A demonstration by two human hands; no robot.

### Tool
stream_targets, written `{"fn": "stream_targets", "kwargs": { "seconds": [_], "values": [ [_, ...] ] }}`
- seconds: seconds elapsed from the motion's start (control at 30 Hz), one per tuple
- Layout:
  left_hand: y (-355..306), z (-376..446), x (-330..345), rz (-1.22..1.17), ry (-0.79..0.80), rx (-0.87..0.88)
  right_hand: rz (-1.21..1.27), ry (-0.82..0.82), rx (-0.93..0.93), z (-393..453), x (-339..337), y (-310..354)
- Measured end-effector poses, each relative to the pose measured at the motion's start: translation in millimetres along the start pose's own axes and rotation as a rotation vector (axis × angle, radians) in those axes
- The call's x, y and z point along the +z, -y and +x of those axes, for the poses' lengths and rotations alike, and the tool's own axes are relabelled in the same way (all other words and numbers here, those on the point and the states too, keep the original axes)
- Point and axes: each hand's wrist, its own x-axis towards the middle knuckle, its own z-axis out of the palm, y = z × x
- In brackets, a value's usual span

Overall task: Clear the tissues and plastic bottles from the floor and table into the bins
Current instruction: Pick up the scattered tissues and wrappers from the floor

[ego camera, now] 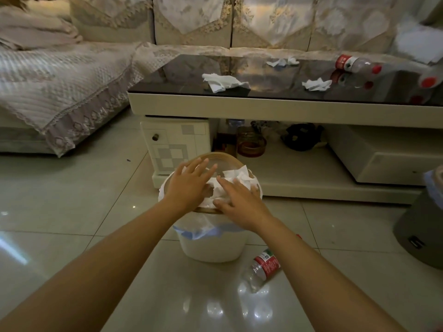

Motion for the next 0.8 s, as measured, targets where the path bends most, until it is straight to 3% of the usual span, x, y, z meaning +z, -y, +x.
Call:
{"fn": "stream_targets", "kwargs": {
  "seconds": [0.1,0.23,0.4,0.6,0.8],
  "values": [
    [-19,1,-9,-0.027,-0.058,0.012,0.104,-0.145,-0.057,-11,-7,-8],
    [-55,3,-20,-0.135,-0.102,0.065,-0.096,-0.361,-0.062,-40,-18,-40],
    [-112,5,-32,-0.258,-0.135,0.154,-0.319,-0.402,0.098,-86,-33,-75],
    [-181,0,-29,-0.228,-0.117,0.317,-0.467,-0.41,0.345,-155,-46,-109],
    [-239,-6,-9,-0.255,-0.019,0.453,-0.472,-0.304,0.533,-230,-42,-144]
  ]
}}
